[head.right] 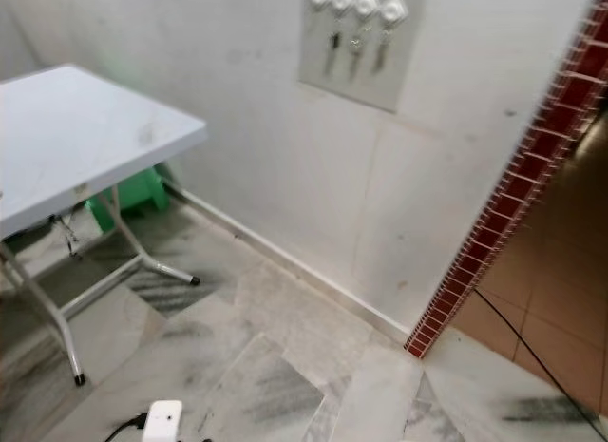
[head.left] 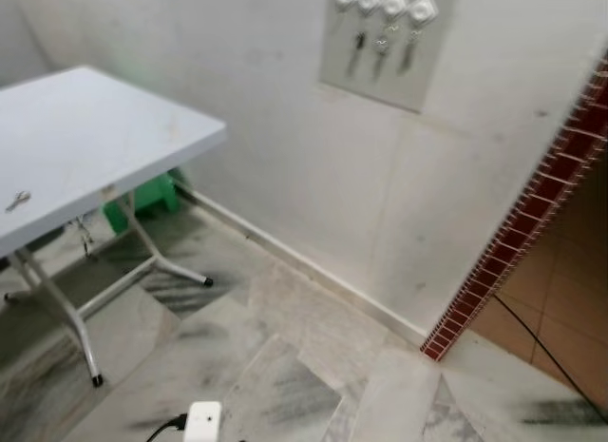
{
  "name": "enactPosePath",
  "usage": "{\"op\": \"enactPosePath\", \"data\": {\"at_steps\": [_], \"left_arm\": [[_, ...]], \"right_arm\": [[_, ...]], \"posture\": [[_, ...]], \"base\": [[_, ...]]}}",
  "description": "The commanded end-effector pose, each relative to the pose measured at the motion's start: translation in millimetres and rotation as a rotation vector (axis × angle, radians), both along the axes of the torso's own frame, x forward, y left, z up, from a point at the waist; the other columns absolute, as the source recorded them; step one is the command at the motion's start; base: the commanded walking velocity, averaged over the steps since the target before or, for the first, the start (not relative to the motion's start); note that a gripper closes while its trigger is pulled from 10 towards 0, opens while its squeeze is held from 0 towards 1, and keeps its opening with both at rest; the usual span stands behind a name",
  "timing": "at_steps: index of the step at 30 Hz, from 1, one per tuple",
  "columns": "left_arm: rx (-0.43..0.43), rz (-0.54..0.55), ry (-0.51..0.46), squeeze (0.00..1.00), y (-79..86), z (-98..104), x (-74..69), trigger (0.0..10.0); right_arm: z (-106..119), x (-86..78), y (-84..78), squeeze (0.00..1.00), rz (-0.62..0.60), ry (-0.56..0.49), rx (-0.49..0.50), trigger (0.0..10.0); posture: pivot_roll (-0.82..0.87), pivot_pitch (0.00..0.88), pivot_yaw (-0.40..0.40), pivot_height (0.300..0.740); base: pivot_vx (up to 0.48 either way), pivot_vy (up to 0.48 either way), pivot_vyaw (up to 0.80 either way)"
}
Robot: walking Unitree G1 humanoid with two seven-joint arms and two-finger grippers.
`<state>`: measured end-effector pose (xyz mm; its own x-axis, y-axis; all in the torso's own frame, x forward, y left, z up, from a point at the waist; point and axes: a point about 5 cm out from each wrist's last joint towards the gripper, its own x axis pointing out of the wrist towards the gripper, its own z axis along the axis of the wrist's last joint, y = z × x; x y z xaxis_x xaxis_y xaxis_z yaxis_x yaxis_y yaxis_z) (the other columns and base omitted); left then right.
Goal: Hang keys on a hook
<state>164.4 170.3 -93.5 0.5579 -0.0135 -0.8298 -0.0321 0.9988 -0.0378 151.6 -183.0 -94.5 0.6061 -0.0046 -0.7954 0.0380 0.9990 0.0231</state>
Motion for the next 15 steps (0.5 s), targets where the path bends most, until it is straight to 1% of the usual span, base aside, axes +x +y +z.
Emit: {"op": "enactPosePath", "data": {"at_steps": [1, 3, 15], "left_arm": [[-0.018, -0.028, -0.021, 0.00, -12.1, 2.3, 6.9, 10.0], [-0.013, -0.033, -0.021, 0.00, -12.0, 2.4, 7.0, 10.0], [-0.018, -0.028, -0.023, 0.00, -12.4, 2.9, 8.2, 10.0]], "right_arm": [[-5.3, -18.3, -13.7, 0.00, -0.012, 0.057, -0.032, 10.0], [-5.2, -18.0, -13.5, 0.00, -0.008, 0.057, -0.032, 10.0], [-4.9, -16.1, -12.1, 0.00, 0.007, 0.058, -0.036, 10.0]], "posture": [[-0.01, 0.026, -0.041, 0.740], [-0.01, 0.026, -0.041, 0.740], [0.00, 0.022, -0.041, 0.740]], "base": [[0.000, 0.000, 0.00], [0.000, 0.000, 0.46], [0.000, 0.000, 0.80]]}}
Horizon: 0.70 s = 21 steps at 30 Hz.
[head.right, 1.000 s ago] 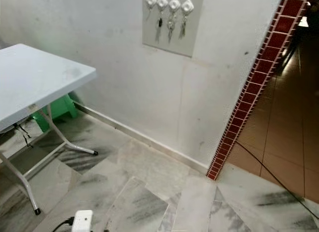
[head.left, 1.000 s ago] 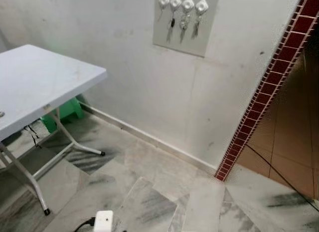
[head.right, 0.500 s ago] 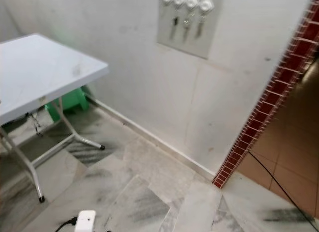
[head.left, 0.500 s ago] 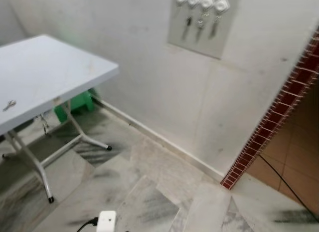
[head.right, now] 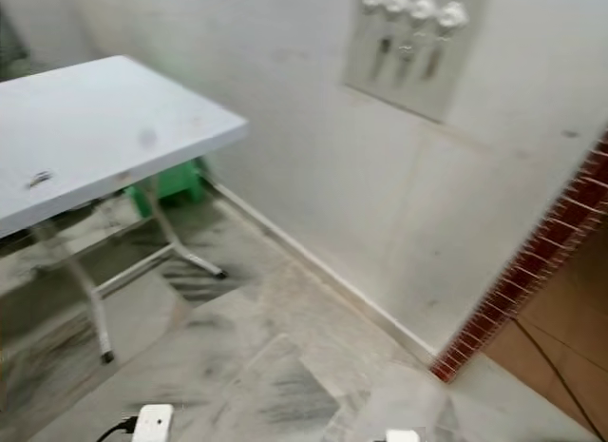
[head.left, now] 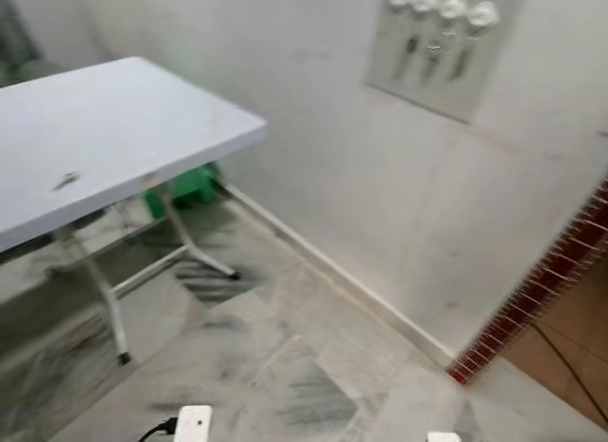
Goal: Hang keys on a hook
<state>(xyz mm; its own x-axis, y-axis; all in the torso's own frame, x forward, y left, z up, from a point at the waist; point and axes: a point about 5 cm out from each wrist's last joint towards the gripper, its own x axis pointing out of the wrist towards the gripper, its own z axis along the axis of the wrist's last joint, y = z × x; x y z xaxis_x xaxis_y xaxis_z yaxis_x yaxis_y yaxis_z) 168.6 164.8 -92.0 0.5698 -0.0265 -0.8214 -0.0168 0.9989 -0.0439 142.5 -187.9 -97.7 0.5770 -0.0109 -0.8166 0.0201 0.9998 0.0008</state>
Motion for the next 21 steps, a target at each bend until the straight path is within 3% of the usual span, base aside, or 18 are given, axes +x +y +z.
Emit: {"op": "enactPosePath", "data": {"at_steps": [1, 21], "left_arm": [[-0.011, -0.015, -0.009, 0.00, -6.8, 1.5, 4.3, 10.0], [0.023, -0.034, -0.018, 0.00, -4.2, 2.4, 5.7, 10.0]], "right_arm": [[-1.7, -6.9, -7.1, 0.00, -0.009, 0.022, -0.016, 10.0], [-1.8, -9.5, -11.6, 0.00, 0.025, 0.031, -0.032, 10.0]], "posture": [[0.00, 0.022, -0.041, 0.740], [0.00, 0.007, -0.048, 0.740]], "base": [[0.000, 0.000, 0.80], [0.000, 0.000, 0.80]]}}
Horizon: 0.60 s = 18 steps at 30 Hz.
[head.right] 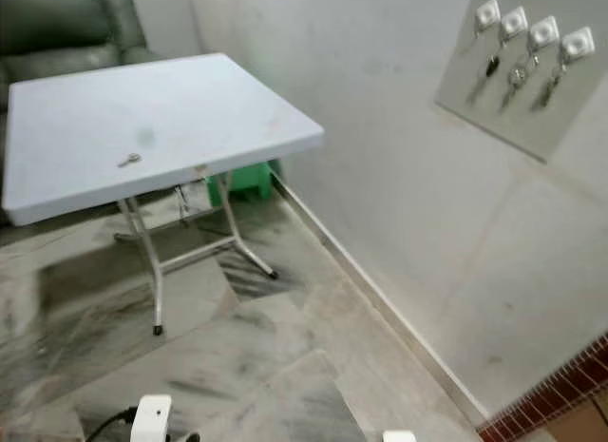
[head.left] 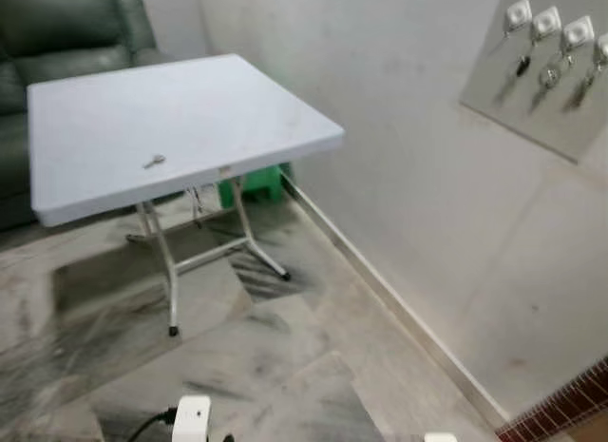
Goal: Hang keys on a hook
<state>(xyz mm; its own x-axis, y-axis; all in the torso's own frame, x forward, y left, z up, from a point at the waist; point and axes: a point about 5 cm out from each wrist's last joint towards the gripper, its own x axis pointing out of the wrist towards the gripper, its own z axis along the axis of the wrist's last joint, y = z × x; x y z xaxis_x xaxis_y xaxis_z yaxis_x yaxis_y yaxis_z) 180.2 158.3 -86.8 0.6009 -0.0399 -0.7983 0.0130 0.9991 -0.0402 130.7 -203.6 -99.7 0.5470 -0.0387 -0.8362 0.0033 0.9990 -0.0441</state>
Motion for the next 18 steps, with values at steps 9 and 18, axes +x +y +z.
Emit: {"op": "enactPosePath", "data": {"at_steps": [9, 18], "left_arm": [[0.040, -0.034, 0.016, 0.00, 1.0, -2.7, -5.8, 10.0], [0.052, -0.050, 0.011, 0.00, 0.3, -2.3, -4.9, 10.0]], "right_arm": [[-0.1, 0.8, 2.5, 0.00, 0.017, 0.000, 0.008, 10.0], [1.3, 4.3, 1.5, 0.00, 0.018, -0.009, 0.008, 10.0]], "posture": [[0.00, 0.000, -0.054, 0.740], [0.00, 0.000, -0.056, 0.740]], "base": [[0.000, 0.000, 0.80], [0.000, 0.000, 0.80]]}}
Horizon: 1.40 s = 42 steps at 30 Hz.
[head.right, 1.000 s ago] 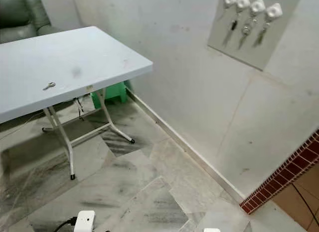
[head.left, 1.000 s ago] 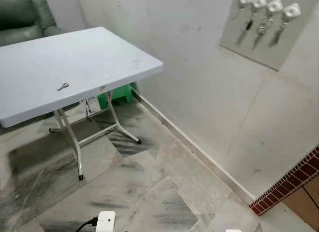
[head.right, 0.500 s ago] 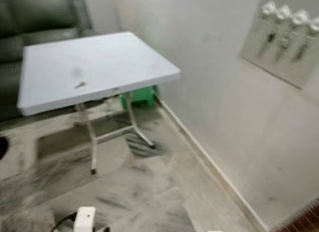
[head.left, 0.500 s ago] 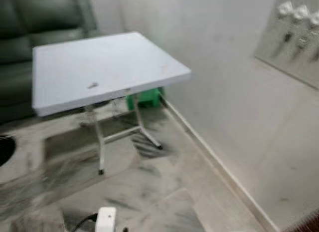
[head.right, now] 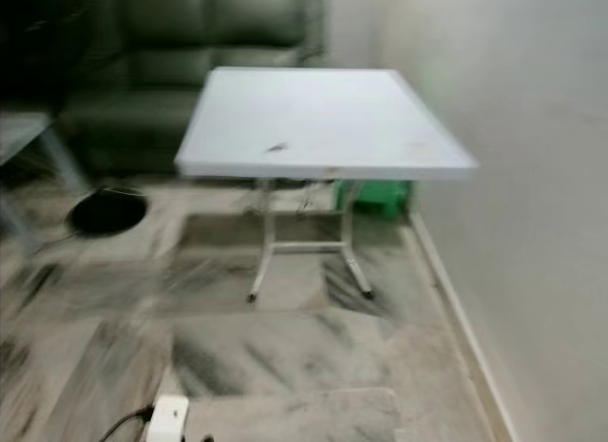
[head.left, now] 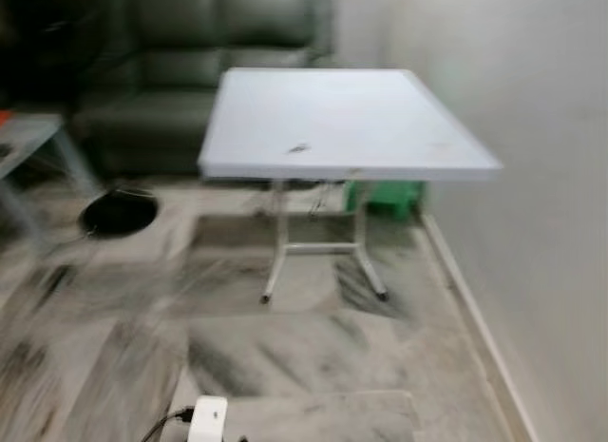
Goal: Hang keys on a hook
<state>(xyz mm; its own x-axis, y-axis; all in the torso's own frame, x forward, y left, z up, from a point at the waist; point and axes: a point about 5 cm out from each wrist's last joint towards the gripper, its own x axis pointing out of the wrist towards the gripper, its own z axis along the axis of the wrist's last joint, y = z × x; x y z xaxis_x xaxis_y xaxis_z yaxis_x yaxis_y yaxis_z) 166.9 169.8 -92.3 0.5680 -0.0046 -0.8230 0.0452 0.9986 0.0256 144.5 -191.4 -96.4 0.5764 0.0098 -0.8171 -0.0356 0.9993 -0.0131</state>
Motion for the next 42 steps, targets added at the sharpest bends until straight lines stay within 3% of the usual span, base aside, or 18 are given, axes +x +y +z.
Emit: {"op": "enactPosePath", "data": {"at_steps": [1, 7, 10, 18, 25, 30, 35, 42], "left_arm": [[-0.020, -0.016, -0.030, 0.00, -11.6, 3.3, 8.5, 10.0], [-0.006, -0.039, -0.037, 0.00, -12.5, 3.9, 9.7, 10.0], [-0.059, -0.005, -0.038, 0.00, -14.5, 4.6, 11.4, 10.0], [-0.121, -0.002, -0.145, 0.00, -20.8, 16.9, 33.3, 10.0], [-0.170, -0.050, -0.382, 0.00, -25.1, 44.7, 68.1, 10.0], [-0.192, -0.040, -0.440, 0.00, -24.0, 52.0, 75.5, 10.0], [-0.277, -0.041, -0.638, 0.00, -26.6, 81.0, 101.0, 10.0], [-0.337, -0.086, -0.819, 0.00, -31.1, 109.0, 115.4, 10.0]], "right_arm": [[-1.7, -8.9, -10.7, 0.00, -0.026, 0.021, -0.020, 10.0], [-0.8, -7.7, -12.7, 0.00, -0.043, 0.013, -0.011, 10.0], [0.1, -6.3, -14.5, 0.00, -0.050, 0.006, -0.009, 10.0], [7.9, 9.6, -13.6, 0.00, -0.033, -0.082, 0.012, 10.0], [31.4, 47.3, -7.3, 0.00, 0.003, -0.316, 0.064, 10.0], [37.4, 55.0, -5.7, 0.00, 0.004, -0.372, 0.075, 10.0], [67.7, 87.8, 6.3, 0.00, 0.039, -0.608, 0.150, 10.0], [97.0, 107.3, 15.7, 0.00, 0.062, -0.805, 0.192, 10.0]], "posture": [[0.00, 0.000, -0.056, 0.740], [0.00, 0.000, -0.058, 0.740], [0.00, 0.000, -0.059, 0.740], [0.00, 0.000, -0.060, 0.740], [-0.01, 0.000, -0.053, 0.740], [-0.01, 0.000, -0.054, 0.740], [-0.01, 0.000, -0.055, 0.740], [-0.01, 0.000, -0.049, 0.740]], "base": [[0.000, 0.000, 0.80], [0.000, 0.000, 0.17], [0.000, 0.000, 0.00], [0.000, 0.000, 0.00], [0.000, 0.000, 0.00], [0.000, 0.000, 0.00], [0.000, 0.000, 0.00], [0.000, 0.000, 0.00]]}}
